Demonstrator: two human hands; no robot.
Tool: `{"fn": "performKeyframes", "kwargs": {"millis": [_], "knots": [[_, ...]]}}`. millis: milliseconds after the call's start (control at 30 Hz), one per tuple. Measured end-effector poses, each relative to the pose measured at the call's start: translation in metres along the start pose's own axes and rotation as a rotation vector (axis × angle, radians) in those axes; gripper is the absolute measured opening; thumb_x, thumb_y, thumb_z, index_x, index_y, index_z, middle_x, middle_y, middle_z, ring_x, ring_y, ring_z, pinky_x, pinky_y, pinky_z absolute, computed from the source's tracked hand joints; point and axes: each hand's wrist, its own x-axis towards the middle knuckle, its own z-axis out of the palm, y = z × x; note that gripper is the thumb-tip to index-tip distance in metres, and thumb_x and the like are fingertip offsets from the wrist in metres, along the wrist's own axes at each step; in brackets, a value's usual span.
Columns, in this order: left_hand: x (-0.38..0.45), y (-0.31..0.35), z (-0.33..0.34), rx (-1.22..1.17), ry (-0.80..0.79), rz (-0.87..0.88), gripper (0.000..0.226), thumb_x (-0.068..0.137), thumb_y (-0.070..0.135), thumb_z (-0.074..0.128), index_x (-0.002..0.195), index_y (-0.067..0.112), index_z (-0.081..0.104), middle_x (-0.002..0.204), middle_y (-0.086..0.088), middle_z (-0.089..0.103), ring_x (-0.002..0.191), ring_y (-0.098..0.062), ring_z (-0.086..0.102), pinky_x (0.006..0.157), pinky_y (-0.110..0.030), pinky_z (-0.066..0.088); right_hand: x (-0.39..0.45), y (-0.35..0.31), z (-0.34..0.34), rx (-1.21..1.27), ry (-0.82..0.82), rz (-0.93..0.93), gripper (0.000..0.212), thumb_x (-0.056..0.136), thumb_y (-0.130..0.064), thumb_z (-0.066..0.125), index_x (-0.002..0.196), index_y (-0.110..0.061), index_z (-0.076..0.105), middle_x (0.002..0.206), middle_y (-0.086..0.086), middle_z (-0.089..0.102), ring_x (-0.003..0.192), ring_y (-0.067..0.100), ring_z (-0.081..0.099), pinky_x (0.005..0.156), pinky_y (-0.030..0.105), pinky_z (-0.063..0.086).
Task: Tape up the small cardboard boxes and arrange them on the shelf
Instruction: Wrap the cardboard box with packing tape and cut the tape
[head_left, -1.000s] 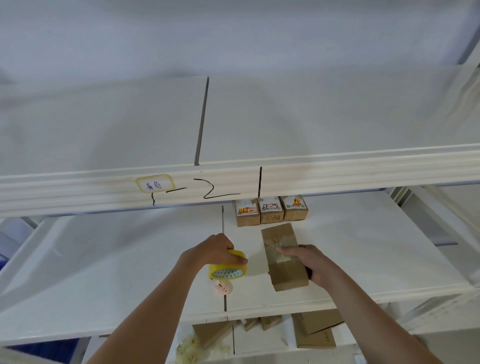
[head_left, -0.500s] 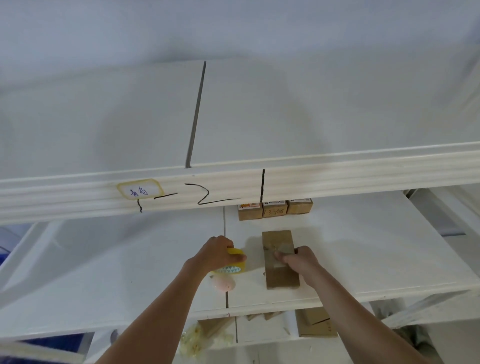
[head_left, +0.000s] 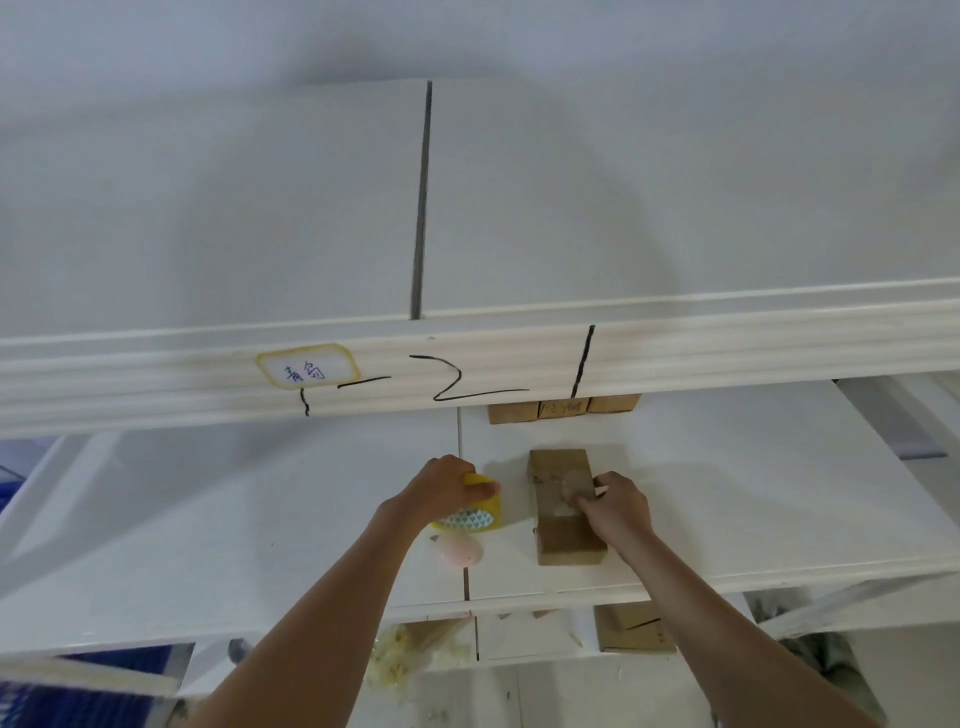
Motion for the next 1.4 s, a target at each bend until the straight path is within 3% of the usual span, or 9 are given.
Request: {"fn": "performKeyframes", "kwargs": {"millis": [200, 333, 433, 500, 700, 867, 1133, 1300, 1400], "knots": [[0.001, -0.003, 0.002, -0.028, 0.003, -0.002, 0.041, 0.092, 0.059, 0.059, 0.088, 0.018, 0.059, 0.094, -0.005, 0.059, 0.084, -0.020, 0.060, 0.061, -0.022, 0.043, -0.011, -0.013, -0.002, -0.099, 0.053, -0.025, 0.056, 0.090, -0.045, 0.073, 0.132, -0.013, 0.055, 0.126, 0.008, 0.062, 0.115, 0.028, 0.061, 0.095, 0.042, 0.053], [0.004, -0.002, 0.003, -0.016, -0.004, -0.013, 0.042, 0.090, 0.061, 0.058, 0.090, 0.019, 0.059, 0.093, -0.003, 0.058, 0.083, -0.019, 0.060, 0.058, -0.021, 0.041, -0.047, -0.037, 0.006, -0.122, 0.322, -0.340, 0.018, 0.097, -0.025, 0.063, 0.110, -0.014, 0.065, 0.102, 0.004, 0.066, 0.089, 0.020, 0.065, 0.084, 0.039, 0.057], [0.005, -0.002, 0.004, 0.002, 0.008, -0.001, 0.042, 0.091, 0.060, 0.058, 0.077, 0.020, 0.055, 0.081, -0.002, 0.056, 0.080, -0.020, 0.057, 0.056, -0.024, 0.038, -0.087, -0.045, 0.038, -0.232, -0.013, -0.556, 0.017, 0.098, -0.030, 0.053, 0.093, -0.022, 0.068, 0.080, -0.004, 0.070, 0.069, 0.011, 0.065, 0.066, 0.032, 0.057], [0.004, -0.004, 0.004, -0.006, 0.023, 0.003, 0.042, 0.092, 0.058, 0.058, 0.071, 0.022, 0.052, 0.075, 0.001, 0.053, 0.077, -0.018, 0.056, 0.057, -0.024, 0.037, -0.100, -0.043, 0.065, -0.495, -0.191, -0.615, 0.026, 0.100, -0.032, 0.049, 0.105, -0.018, 0.070, 0.094, 0.003, 0.074, 0.084, 0.018, 0.069, 0.075, 0.032, 0.057], [0.005, -0.003, 0.003, -0.007, 0.003, 0.000, 0.045, 0.091, 0.060, 0.057, 0.069, 0.021, 0.050, 0.072, 0.003, 0.049, 0.076, -0.016, 0.054, 0.057, -0.024, 0.035, -0.096, -0.058, 0.112, -0.859, -0.180, -0.676, 0.033, 0.093, 0.004, 0.056, 0.125, -0.003, 0.059, 0.116, 0.012, 0.064, 0.103, 0.029, 0.068, 0.085, 0.040, 0.056], [0.006, 0.000, 0.004, 0.038, -0.010, -0.020, 0.044, 0.090, 0.061, 0.056, 0.071, 0.022, 0.050, 0.074, 0.002, 0.049, 0.081, -0.020, 0.054, 0.066, -0.029, 0.038, -0.091, -0.066, 0.123, -0.925, -0.159, -0.655, 0.031, 0.093, 0.005, 0.057, 0.121, -0.006, 0.062, 0.107, 0.011, 0.068, 0.097, 0.027, 0.070, 0.080, 0.036, 0.056], [0.003, -0.001, 0.003, 0.015, -0.018, -0.020, 0.044, 0.091, 0.059, 0.057, 0.071, 0.020, 0.052, 0.075, 0.000, 0.052, 0.078, -0.019, 0.056, 0.064, -0.028, 0.042, -0.089, -0.073, 0.128, -0.796, -0.180, -0.489, 0.028, 0.099, -0.012, 0.060, 0.127, -0.008, 0.059, 0.120, 0.009, 0.065, 0.112, 0.025, 0.065, 0.091, 0.033, 0.054], [0.001, -0.006, -0.002, 0.010, -0.033, 0.031, 0.045, 0.095, 0.058, 0.055, 0.087, 0.014, 0.057, 0.087, -0.006, 0.057, 0.085, -0.022, 0.058, 0.071, -0.029, 0.043, -0.089, -0.049, 0.079, -0.394, -0.384, -0.304, 0.023, 0.091, -0.024, 0.072, 0.074, -0.013, 0.062, 0.072, 0.000, 0.063, 0.067, 0.010, 0.063, 0.062, 0.021, 0.050], [0.001, -0.008, -0.003, 0.023, -0.046, 0.061, 0.051, 0.096, 0.061, 0.051, 0.099, 0.011, 0.061, 0.105, -0.012, 0.060, 0.092, -0.022, 0.056, 0.078, -0.031, 0.046, -0.092, -0.021, 0.034, 0.057, -0.419, -0.055, 0.018, 0.091, -0.012, 0.064, 0.074, -0.009, 0.062, 0.068, 0.005, 0.066, 0.060, 0.020, 0.067, 0.062, 0.031, 0.058]]}}
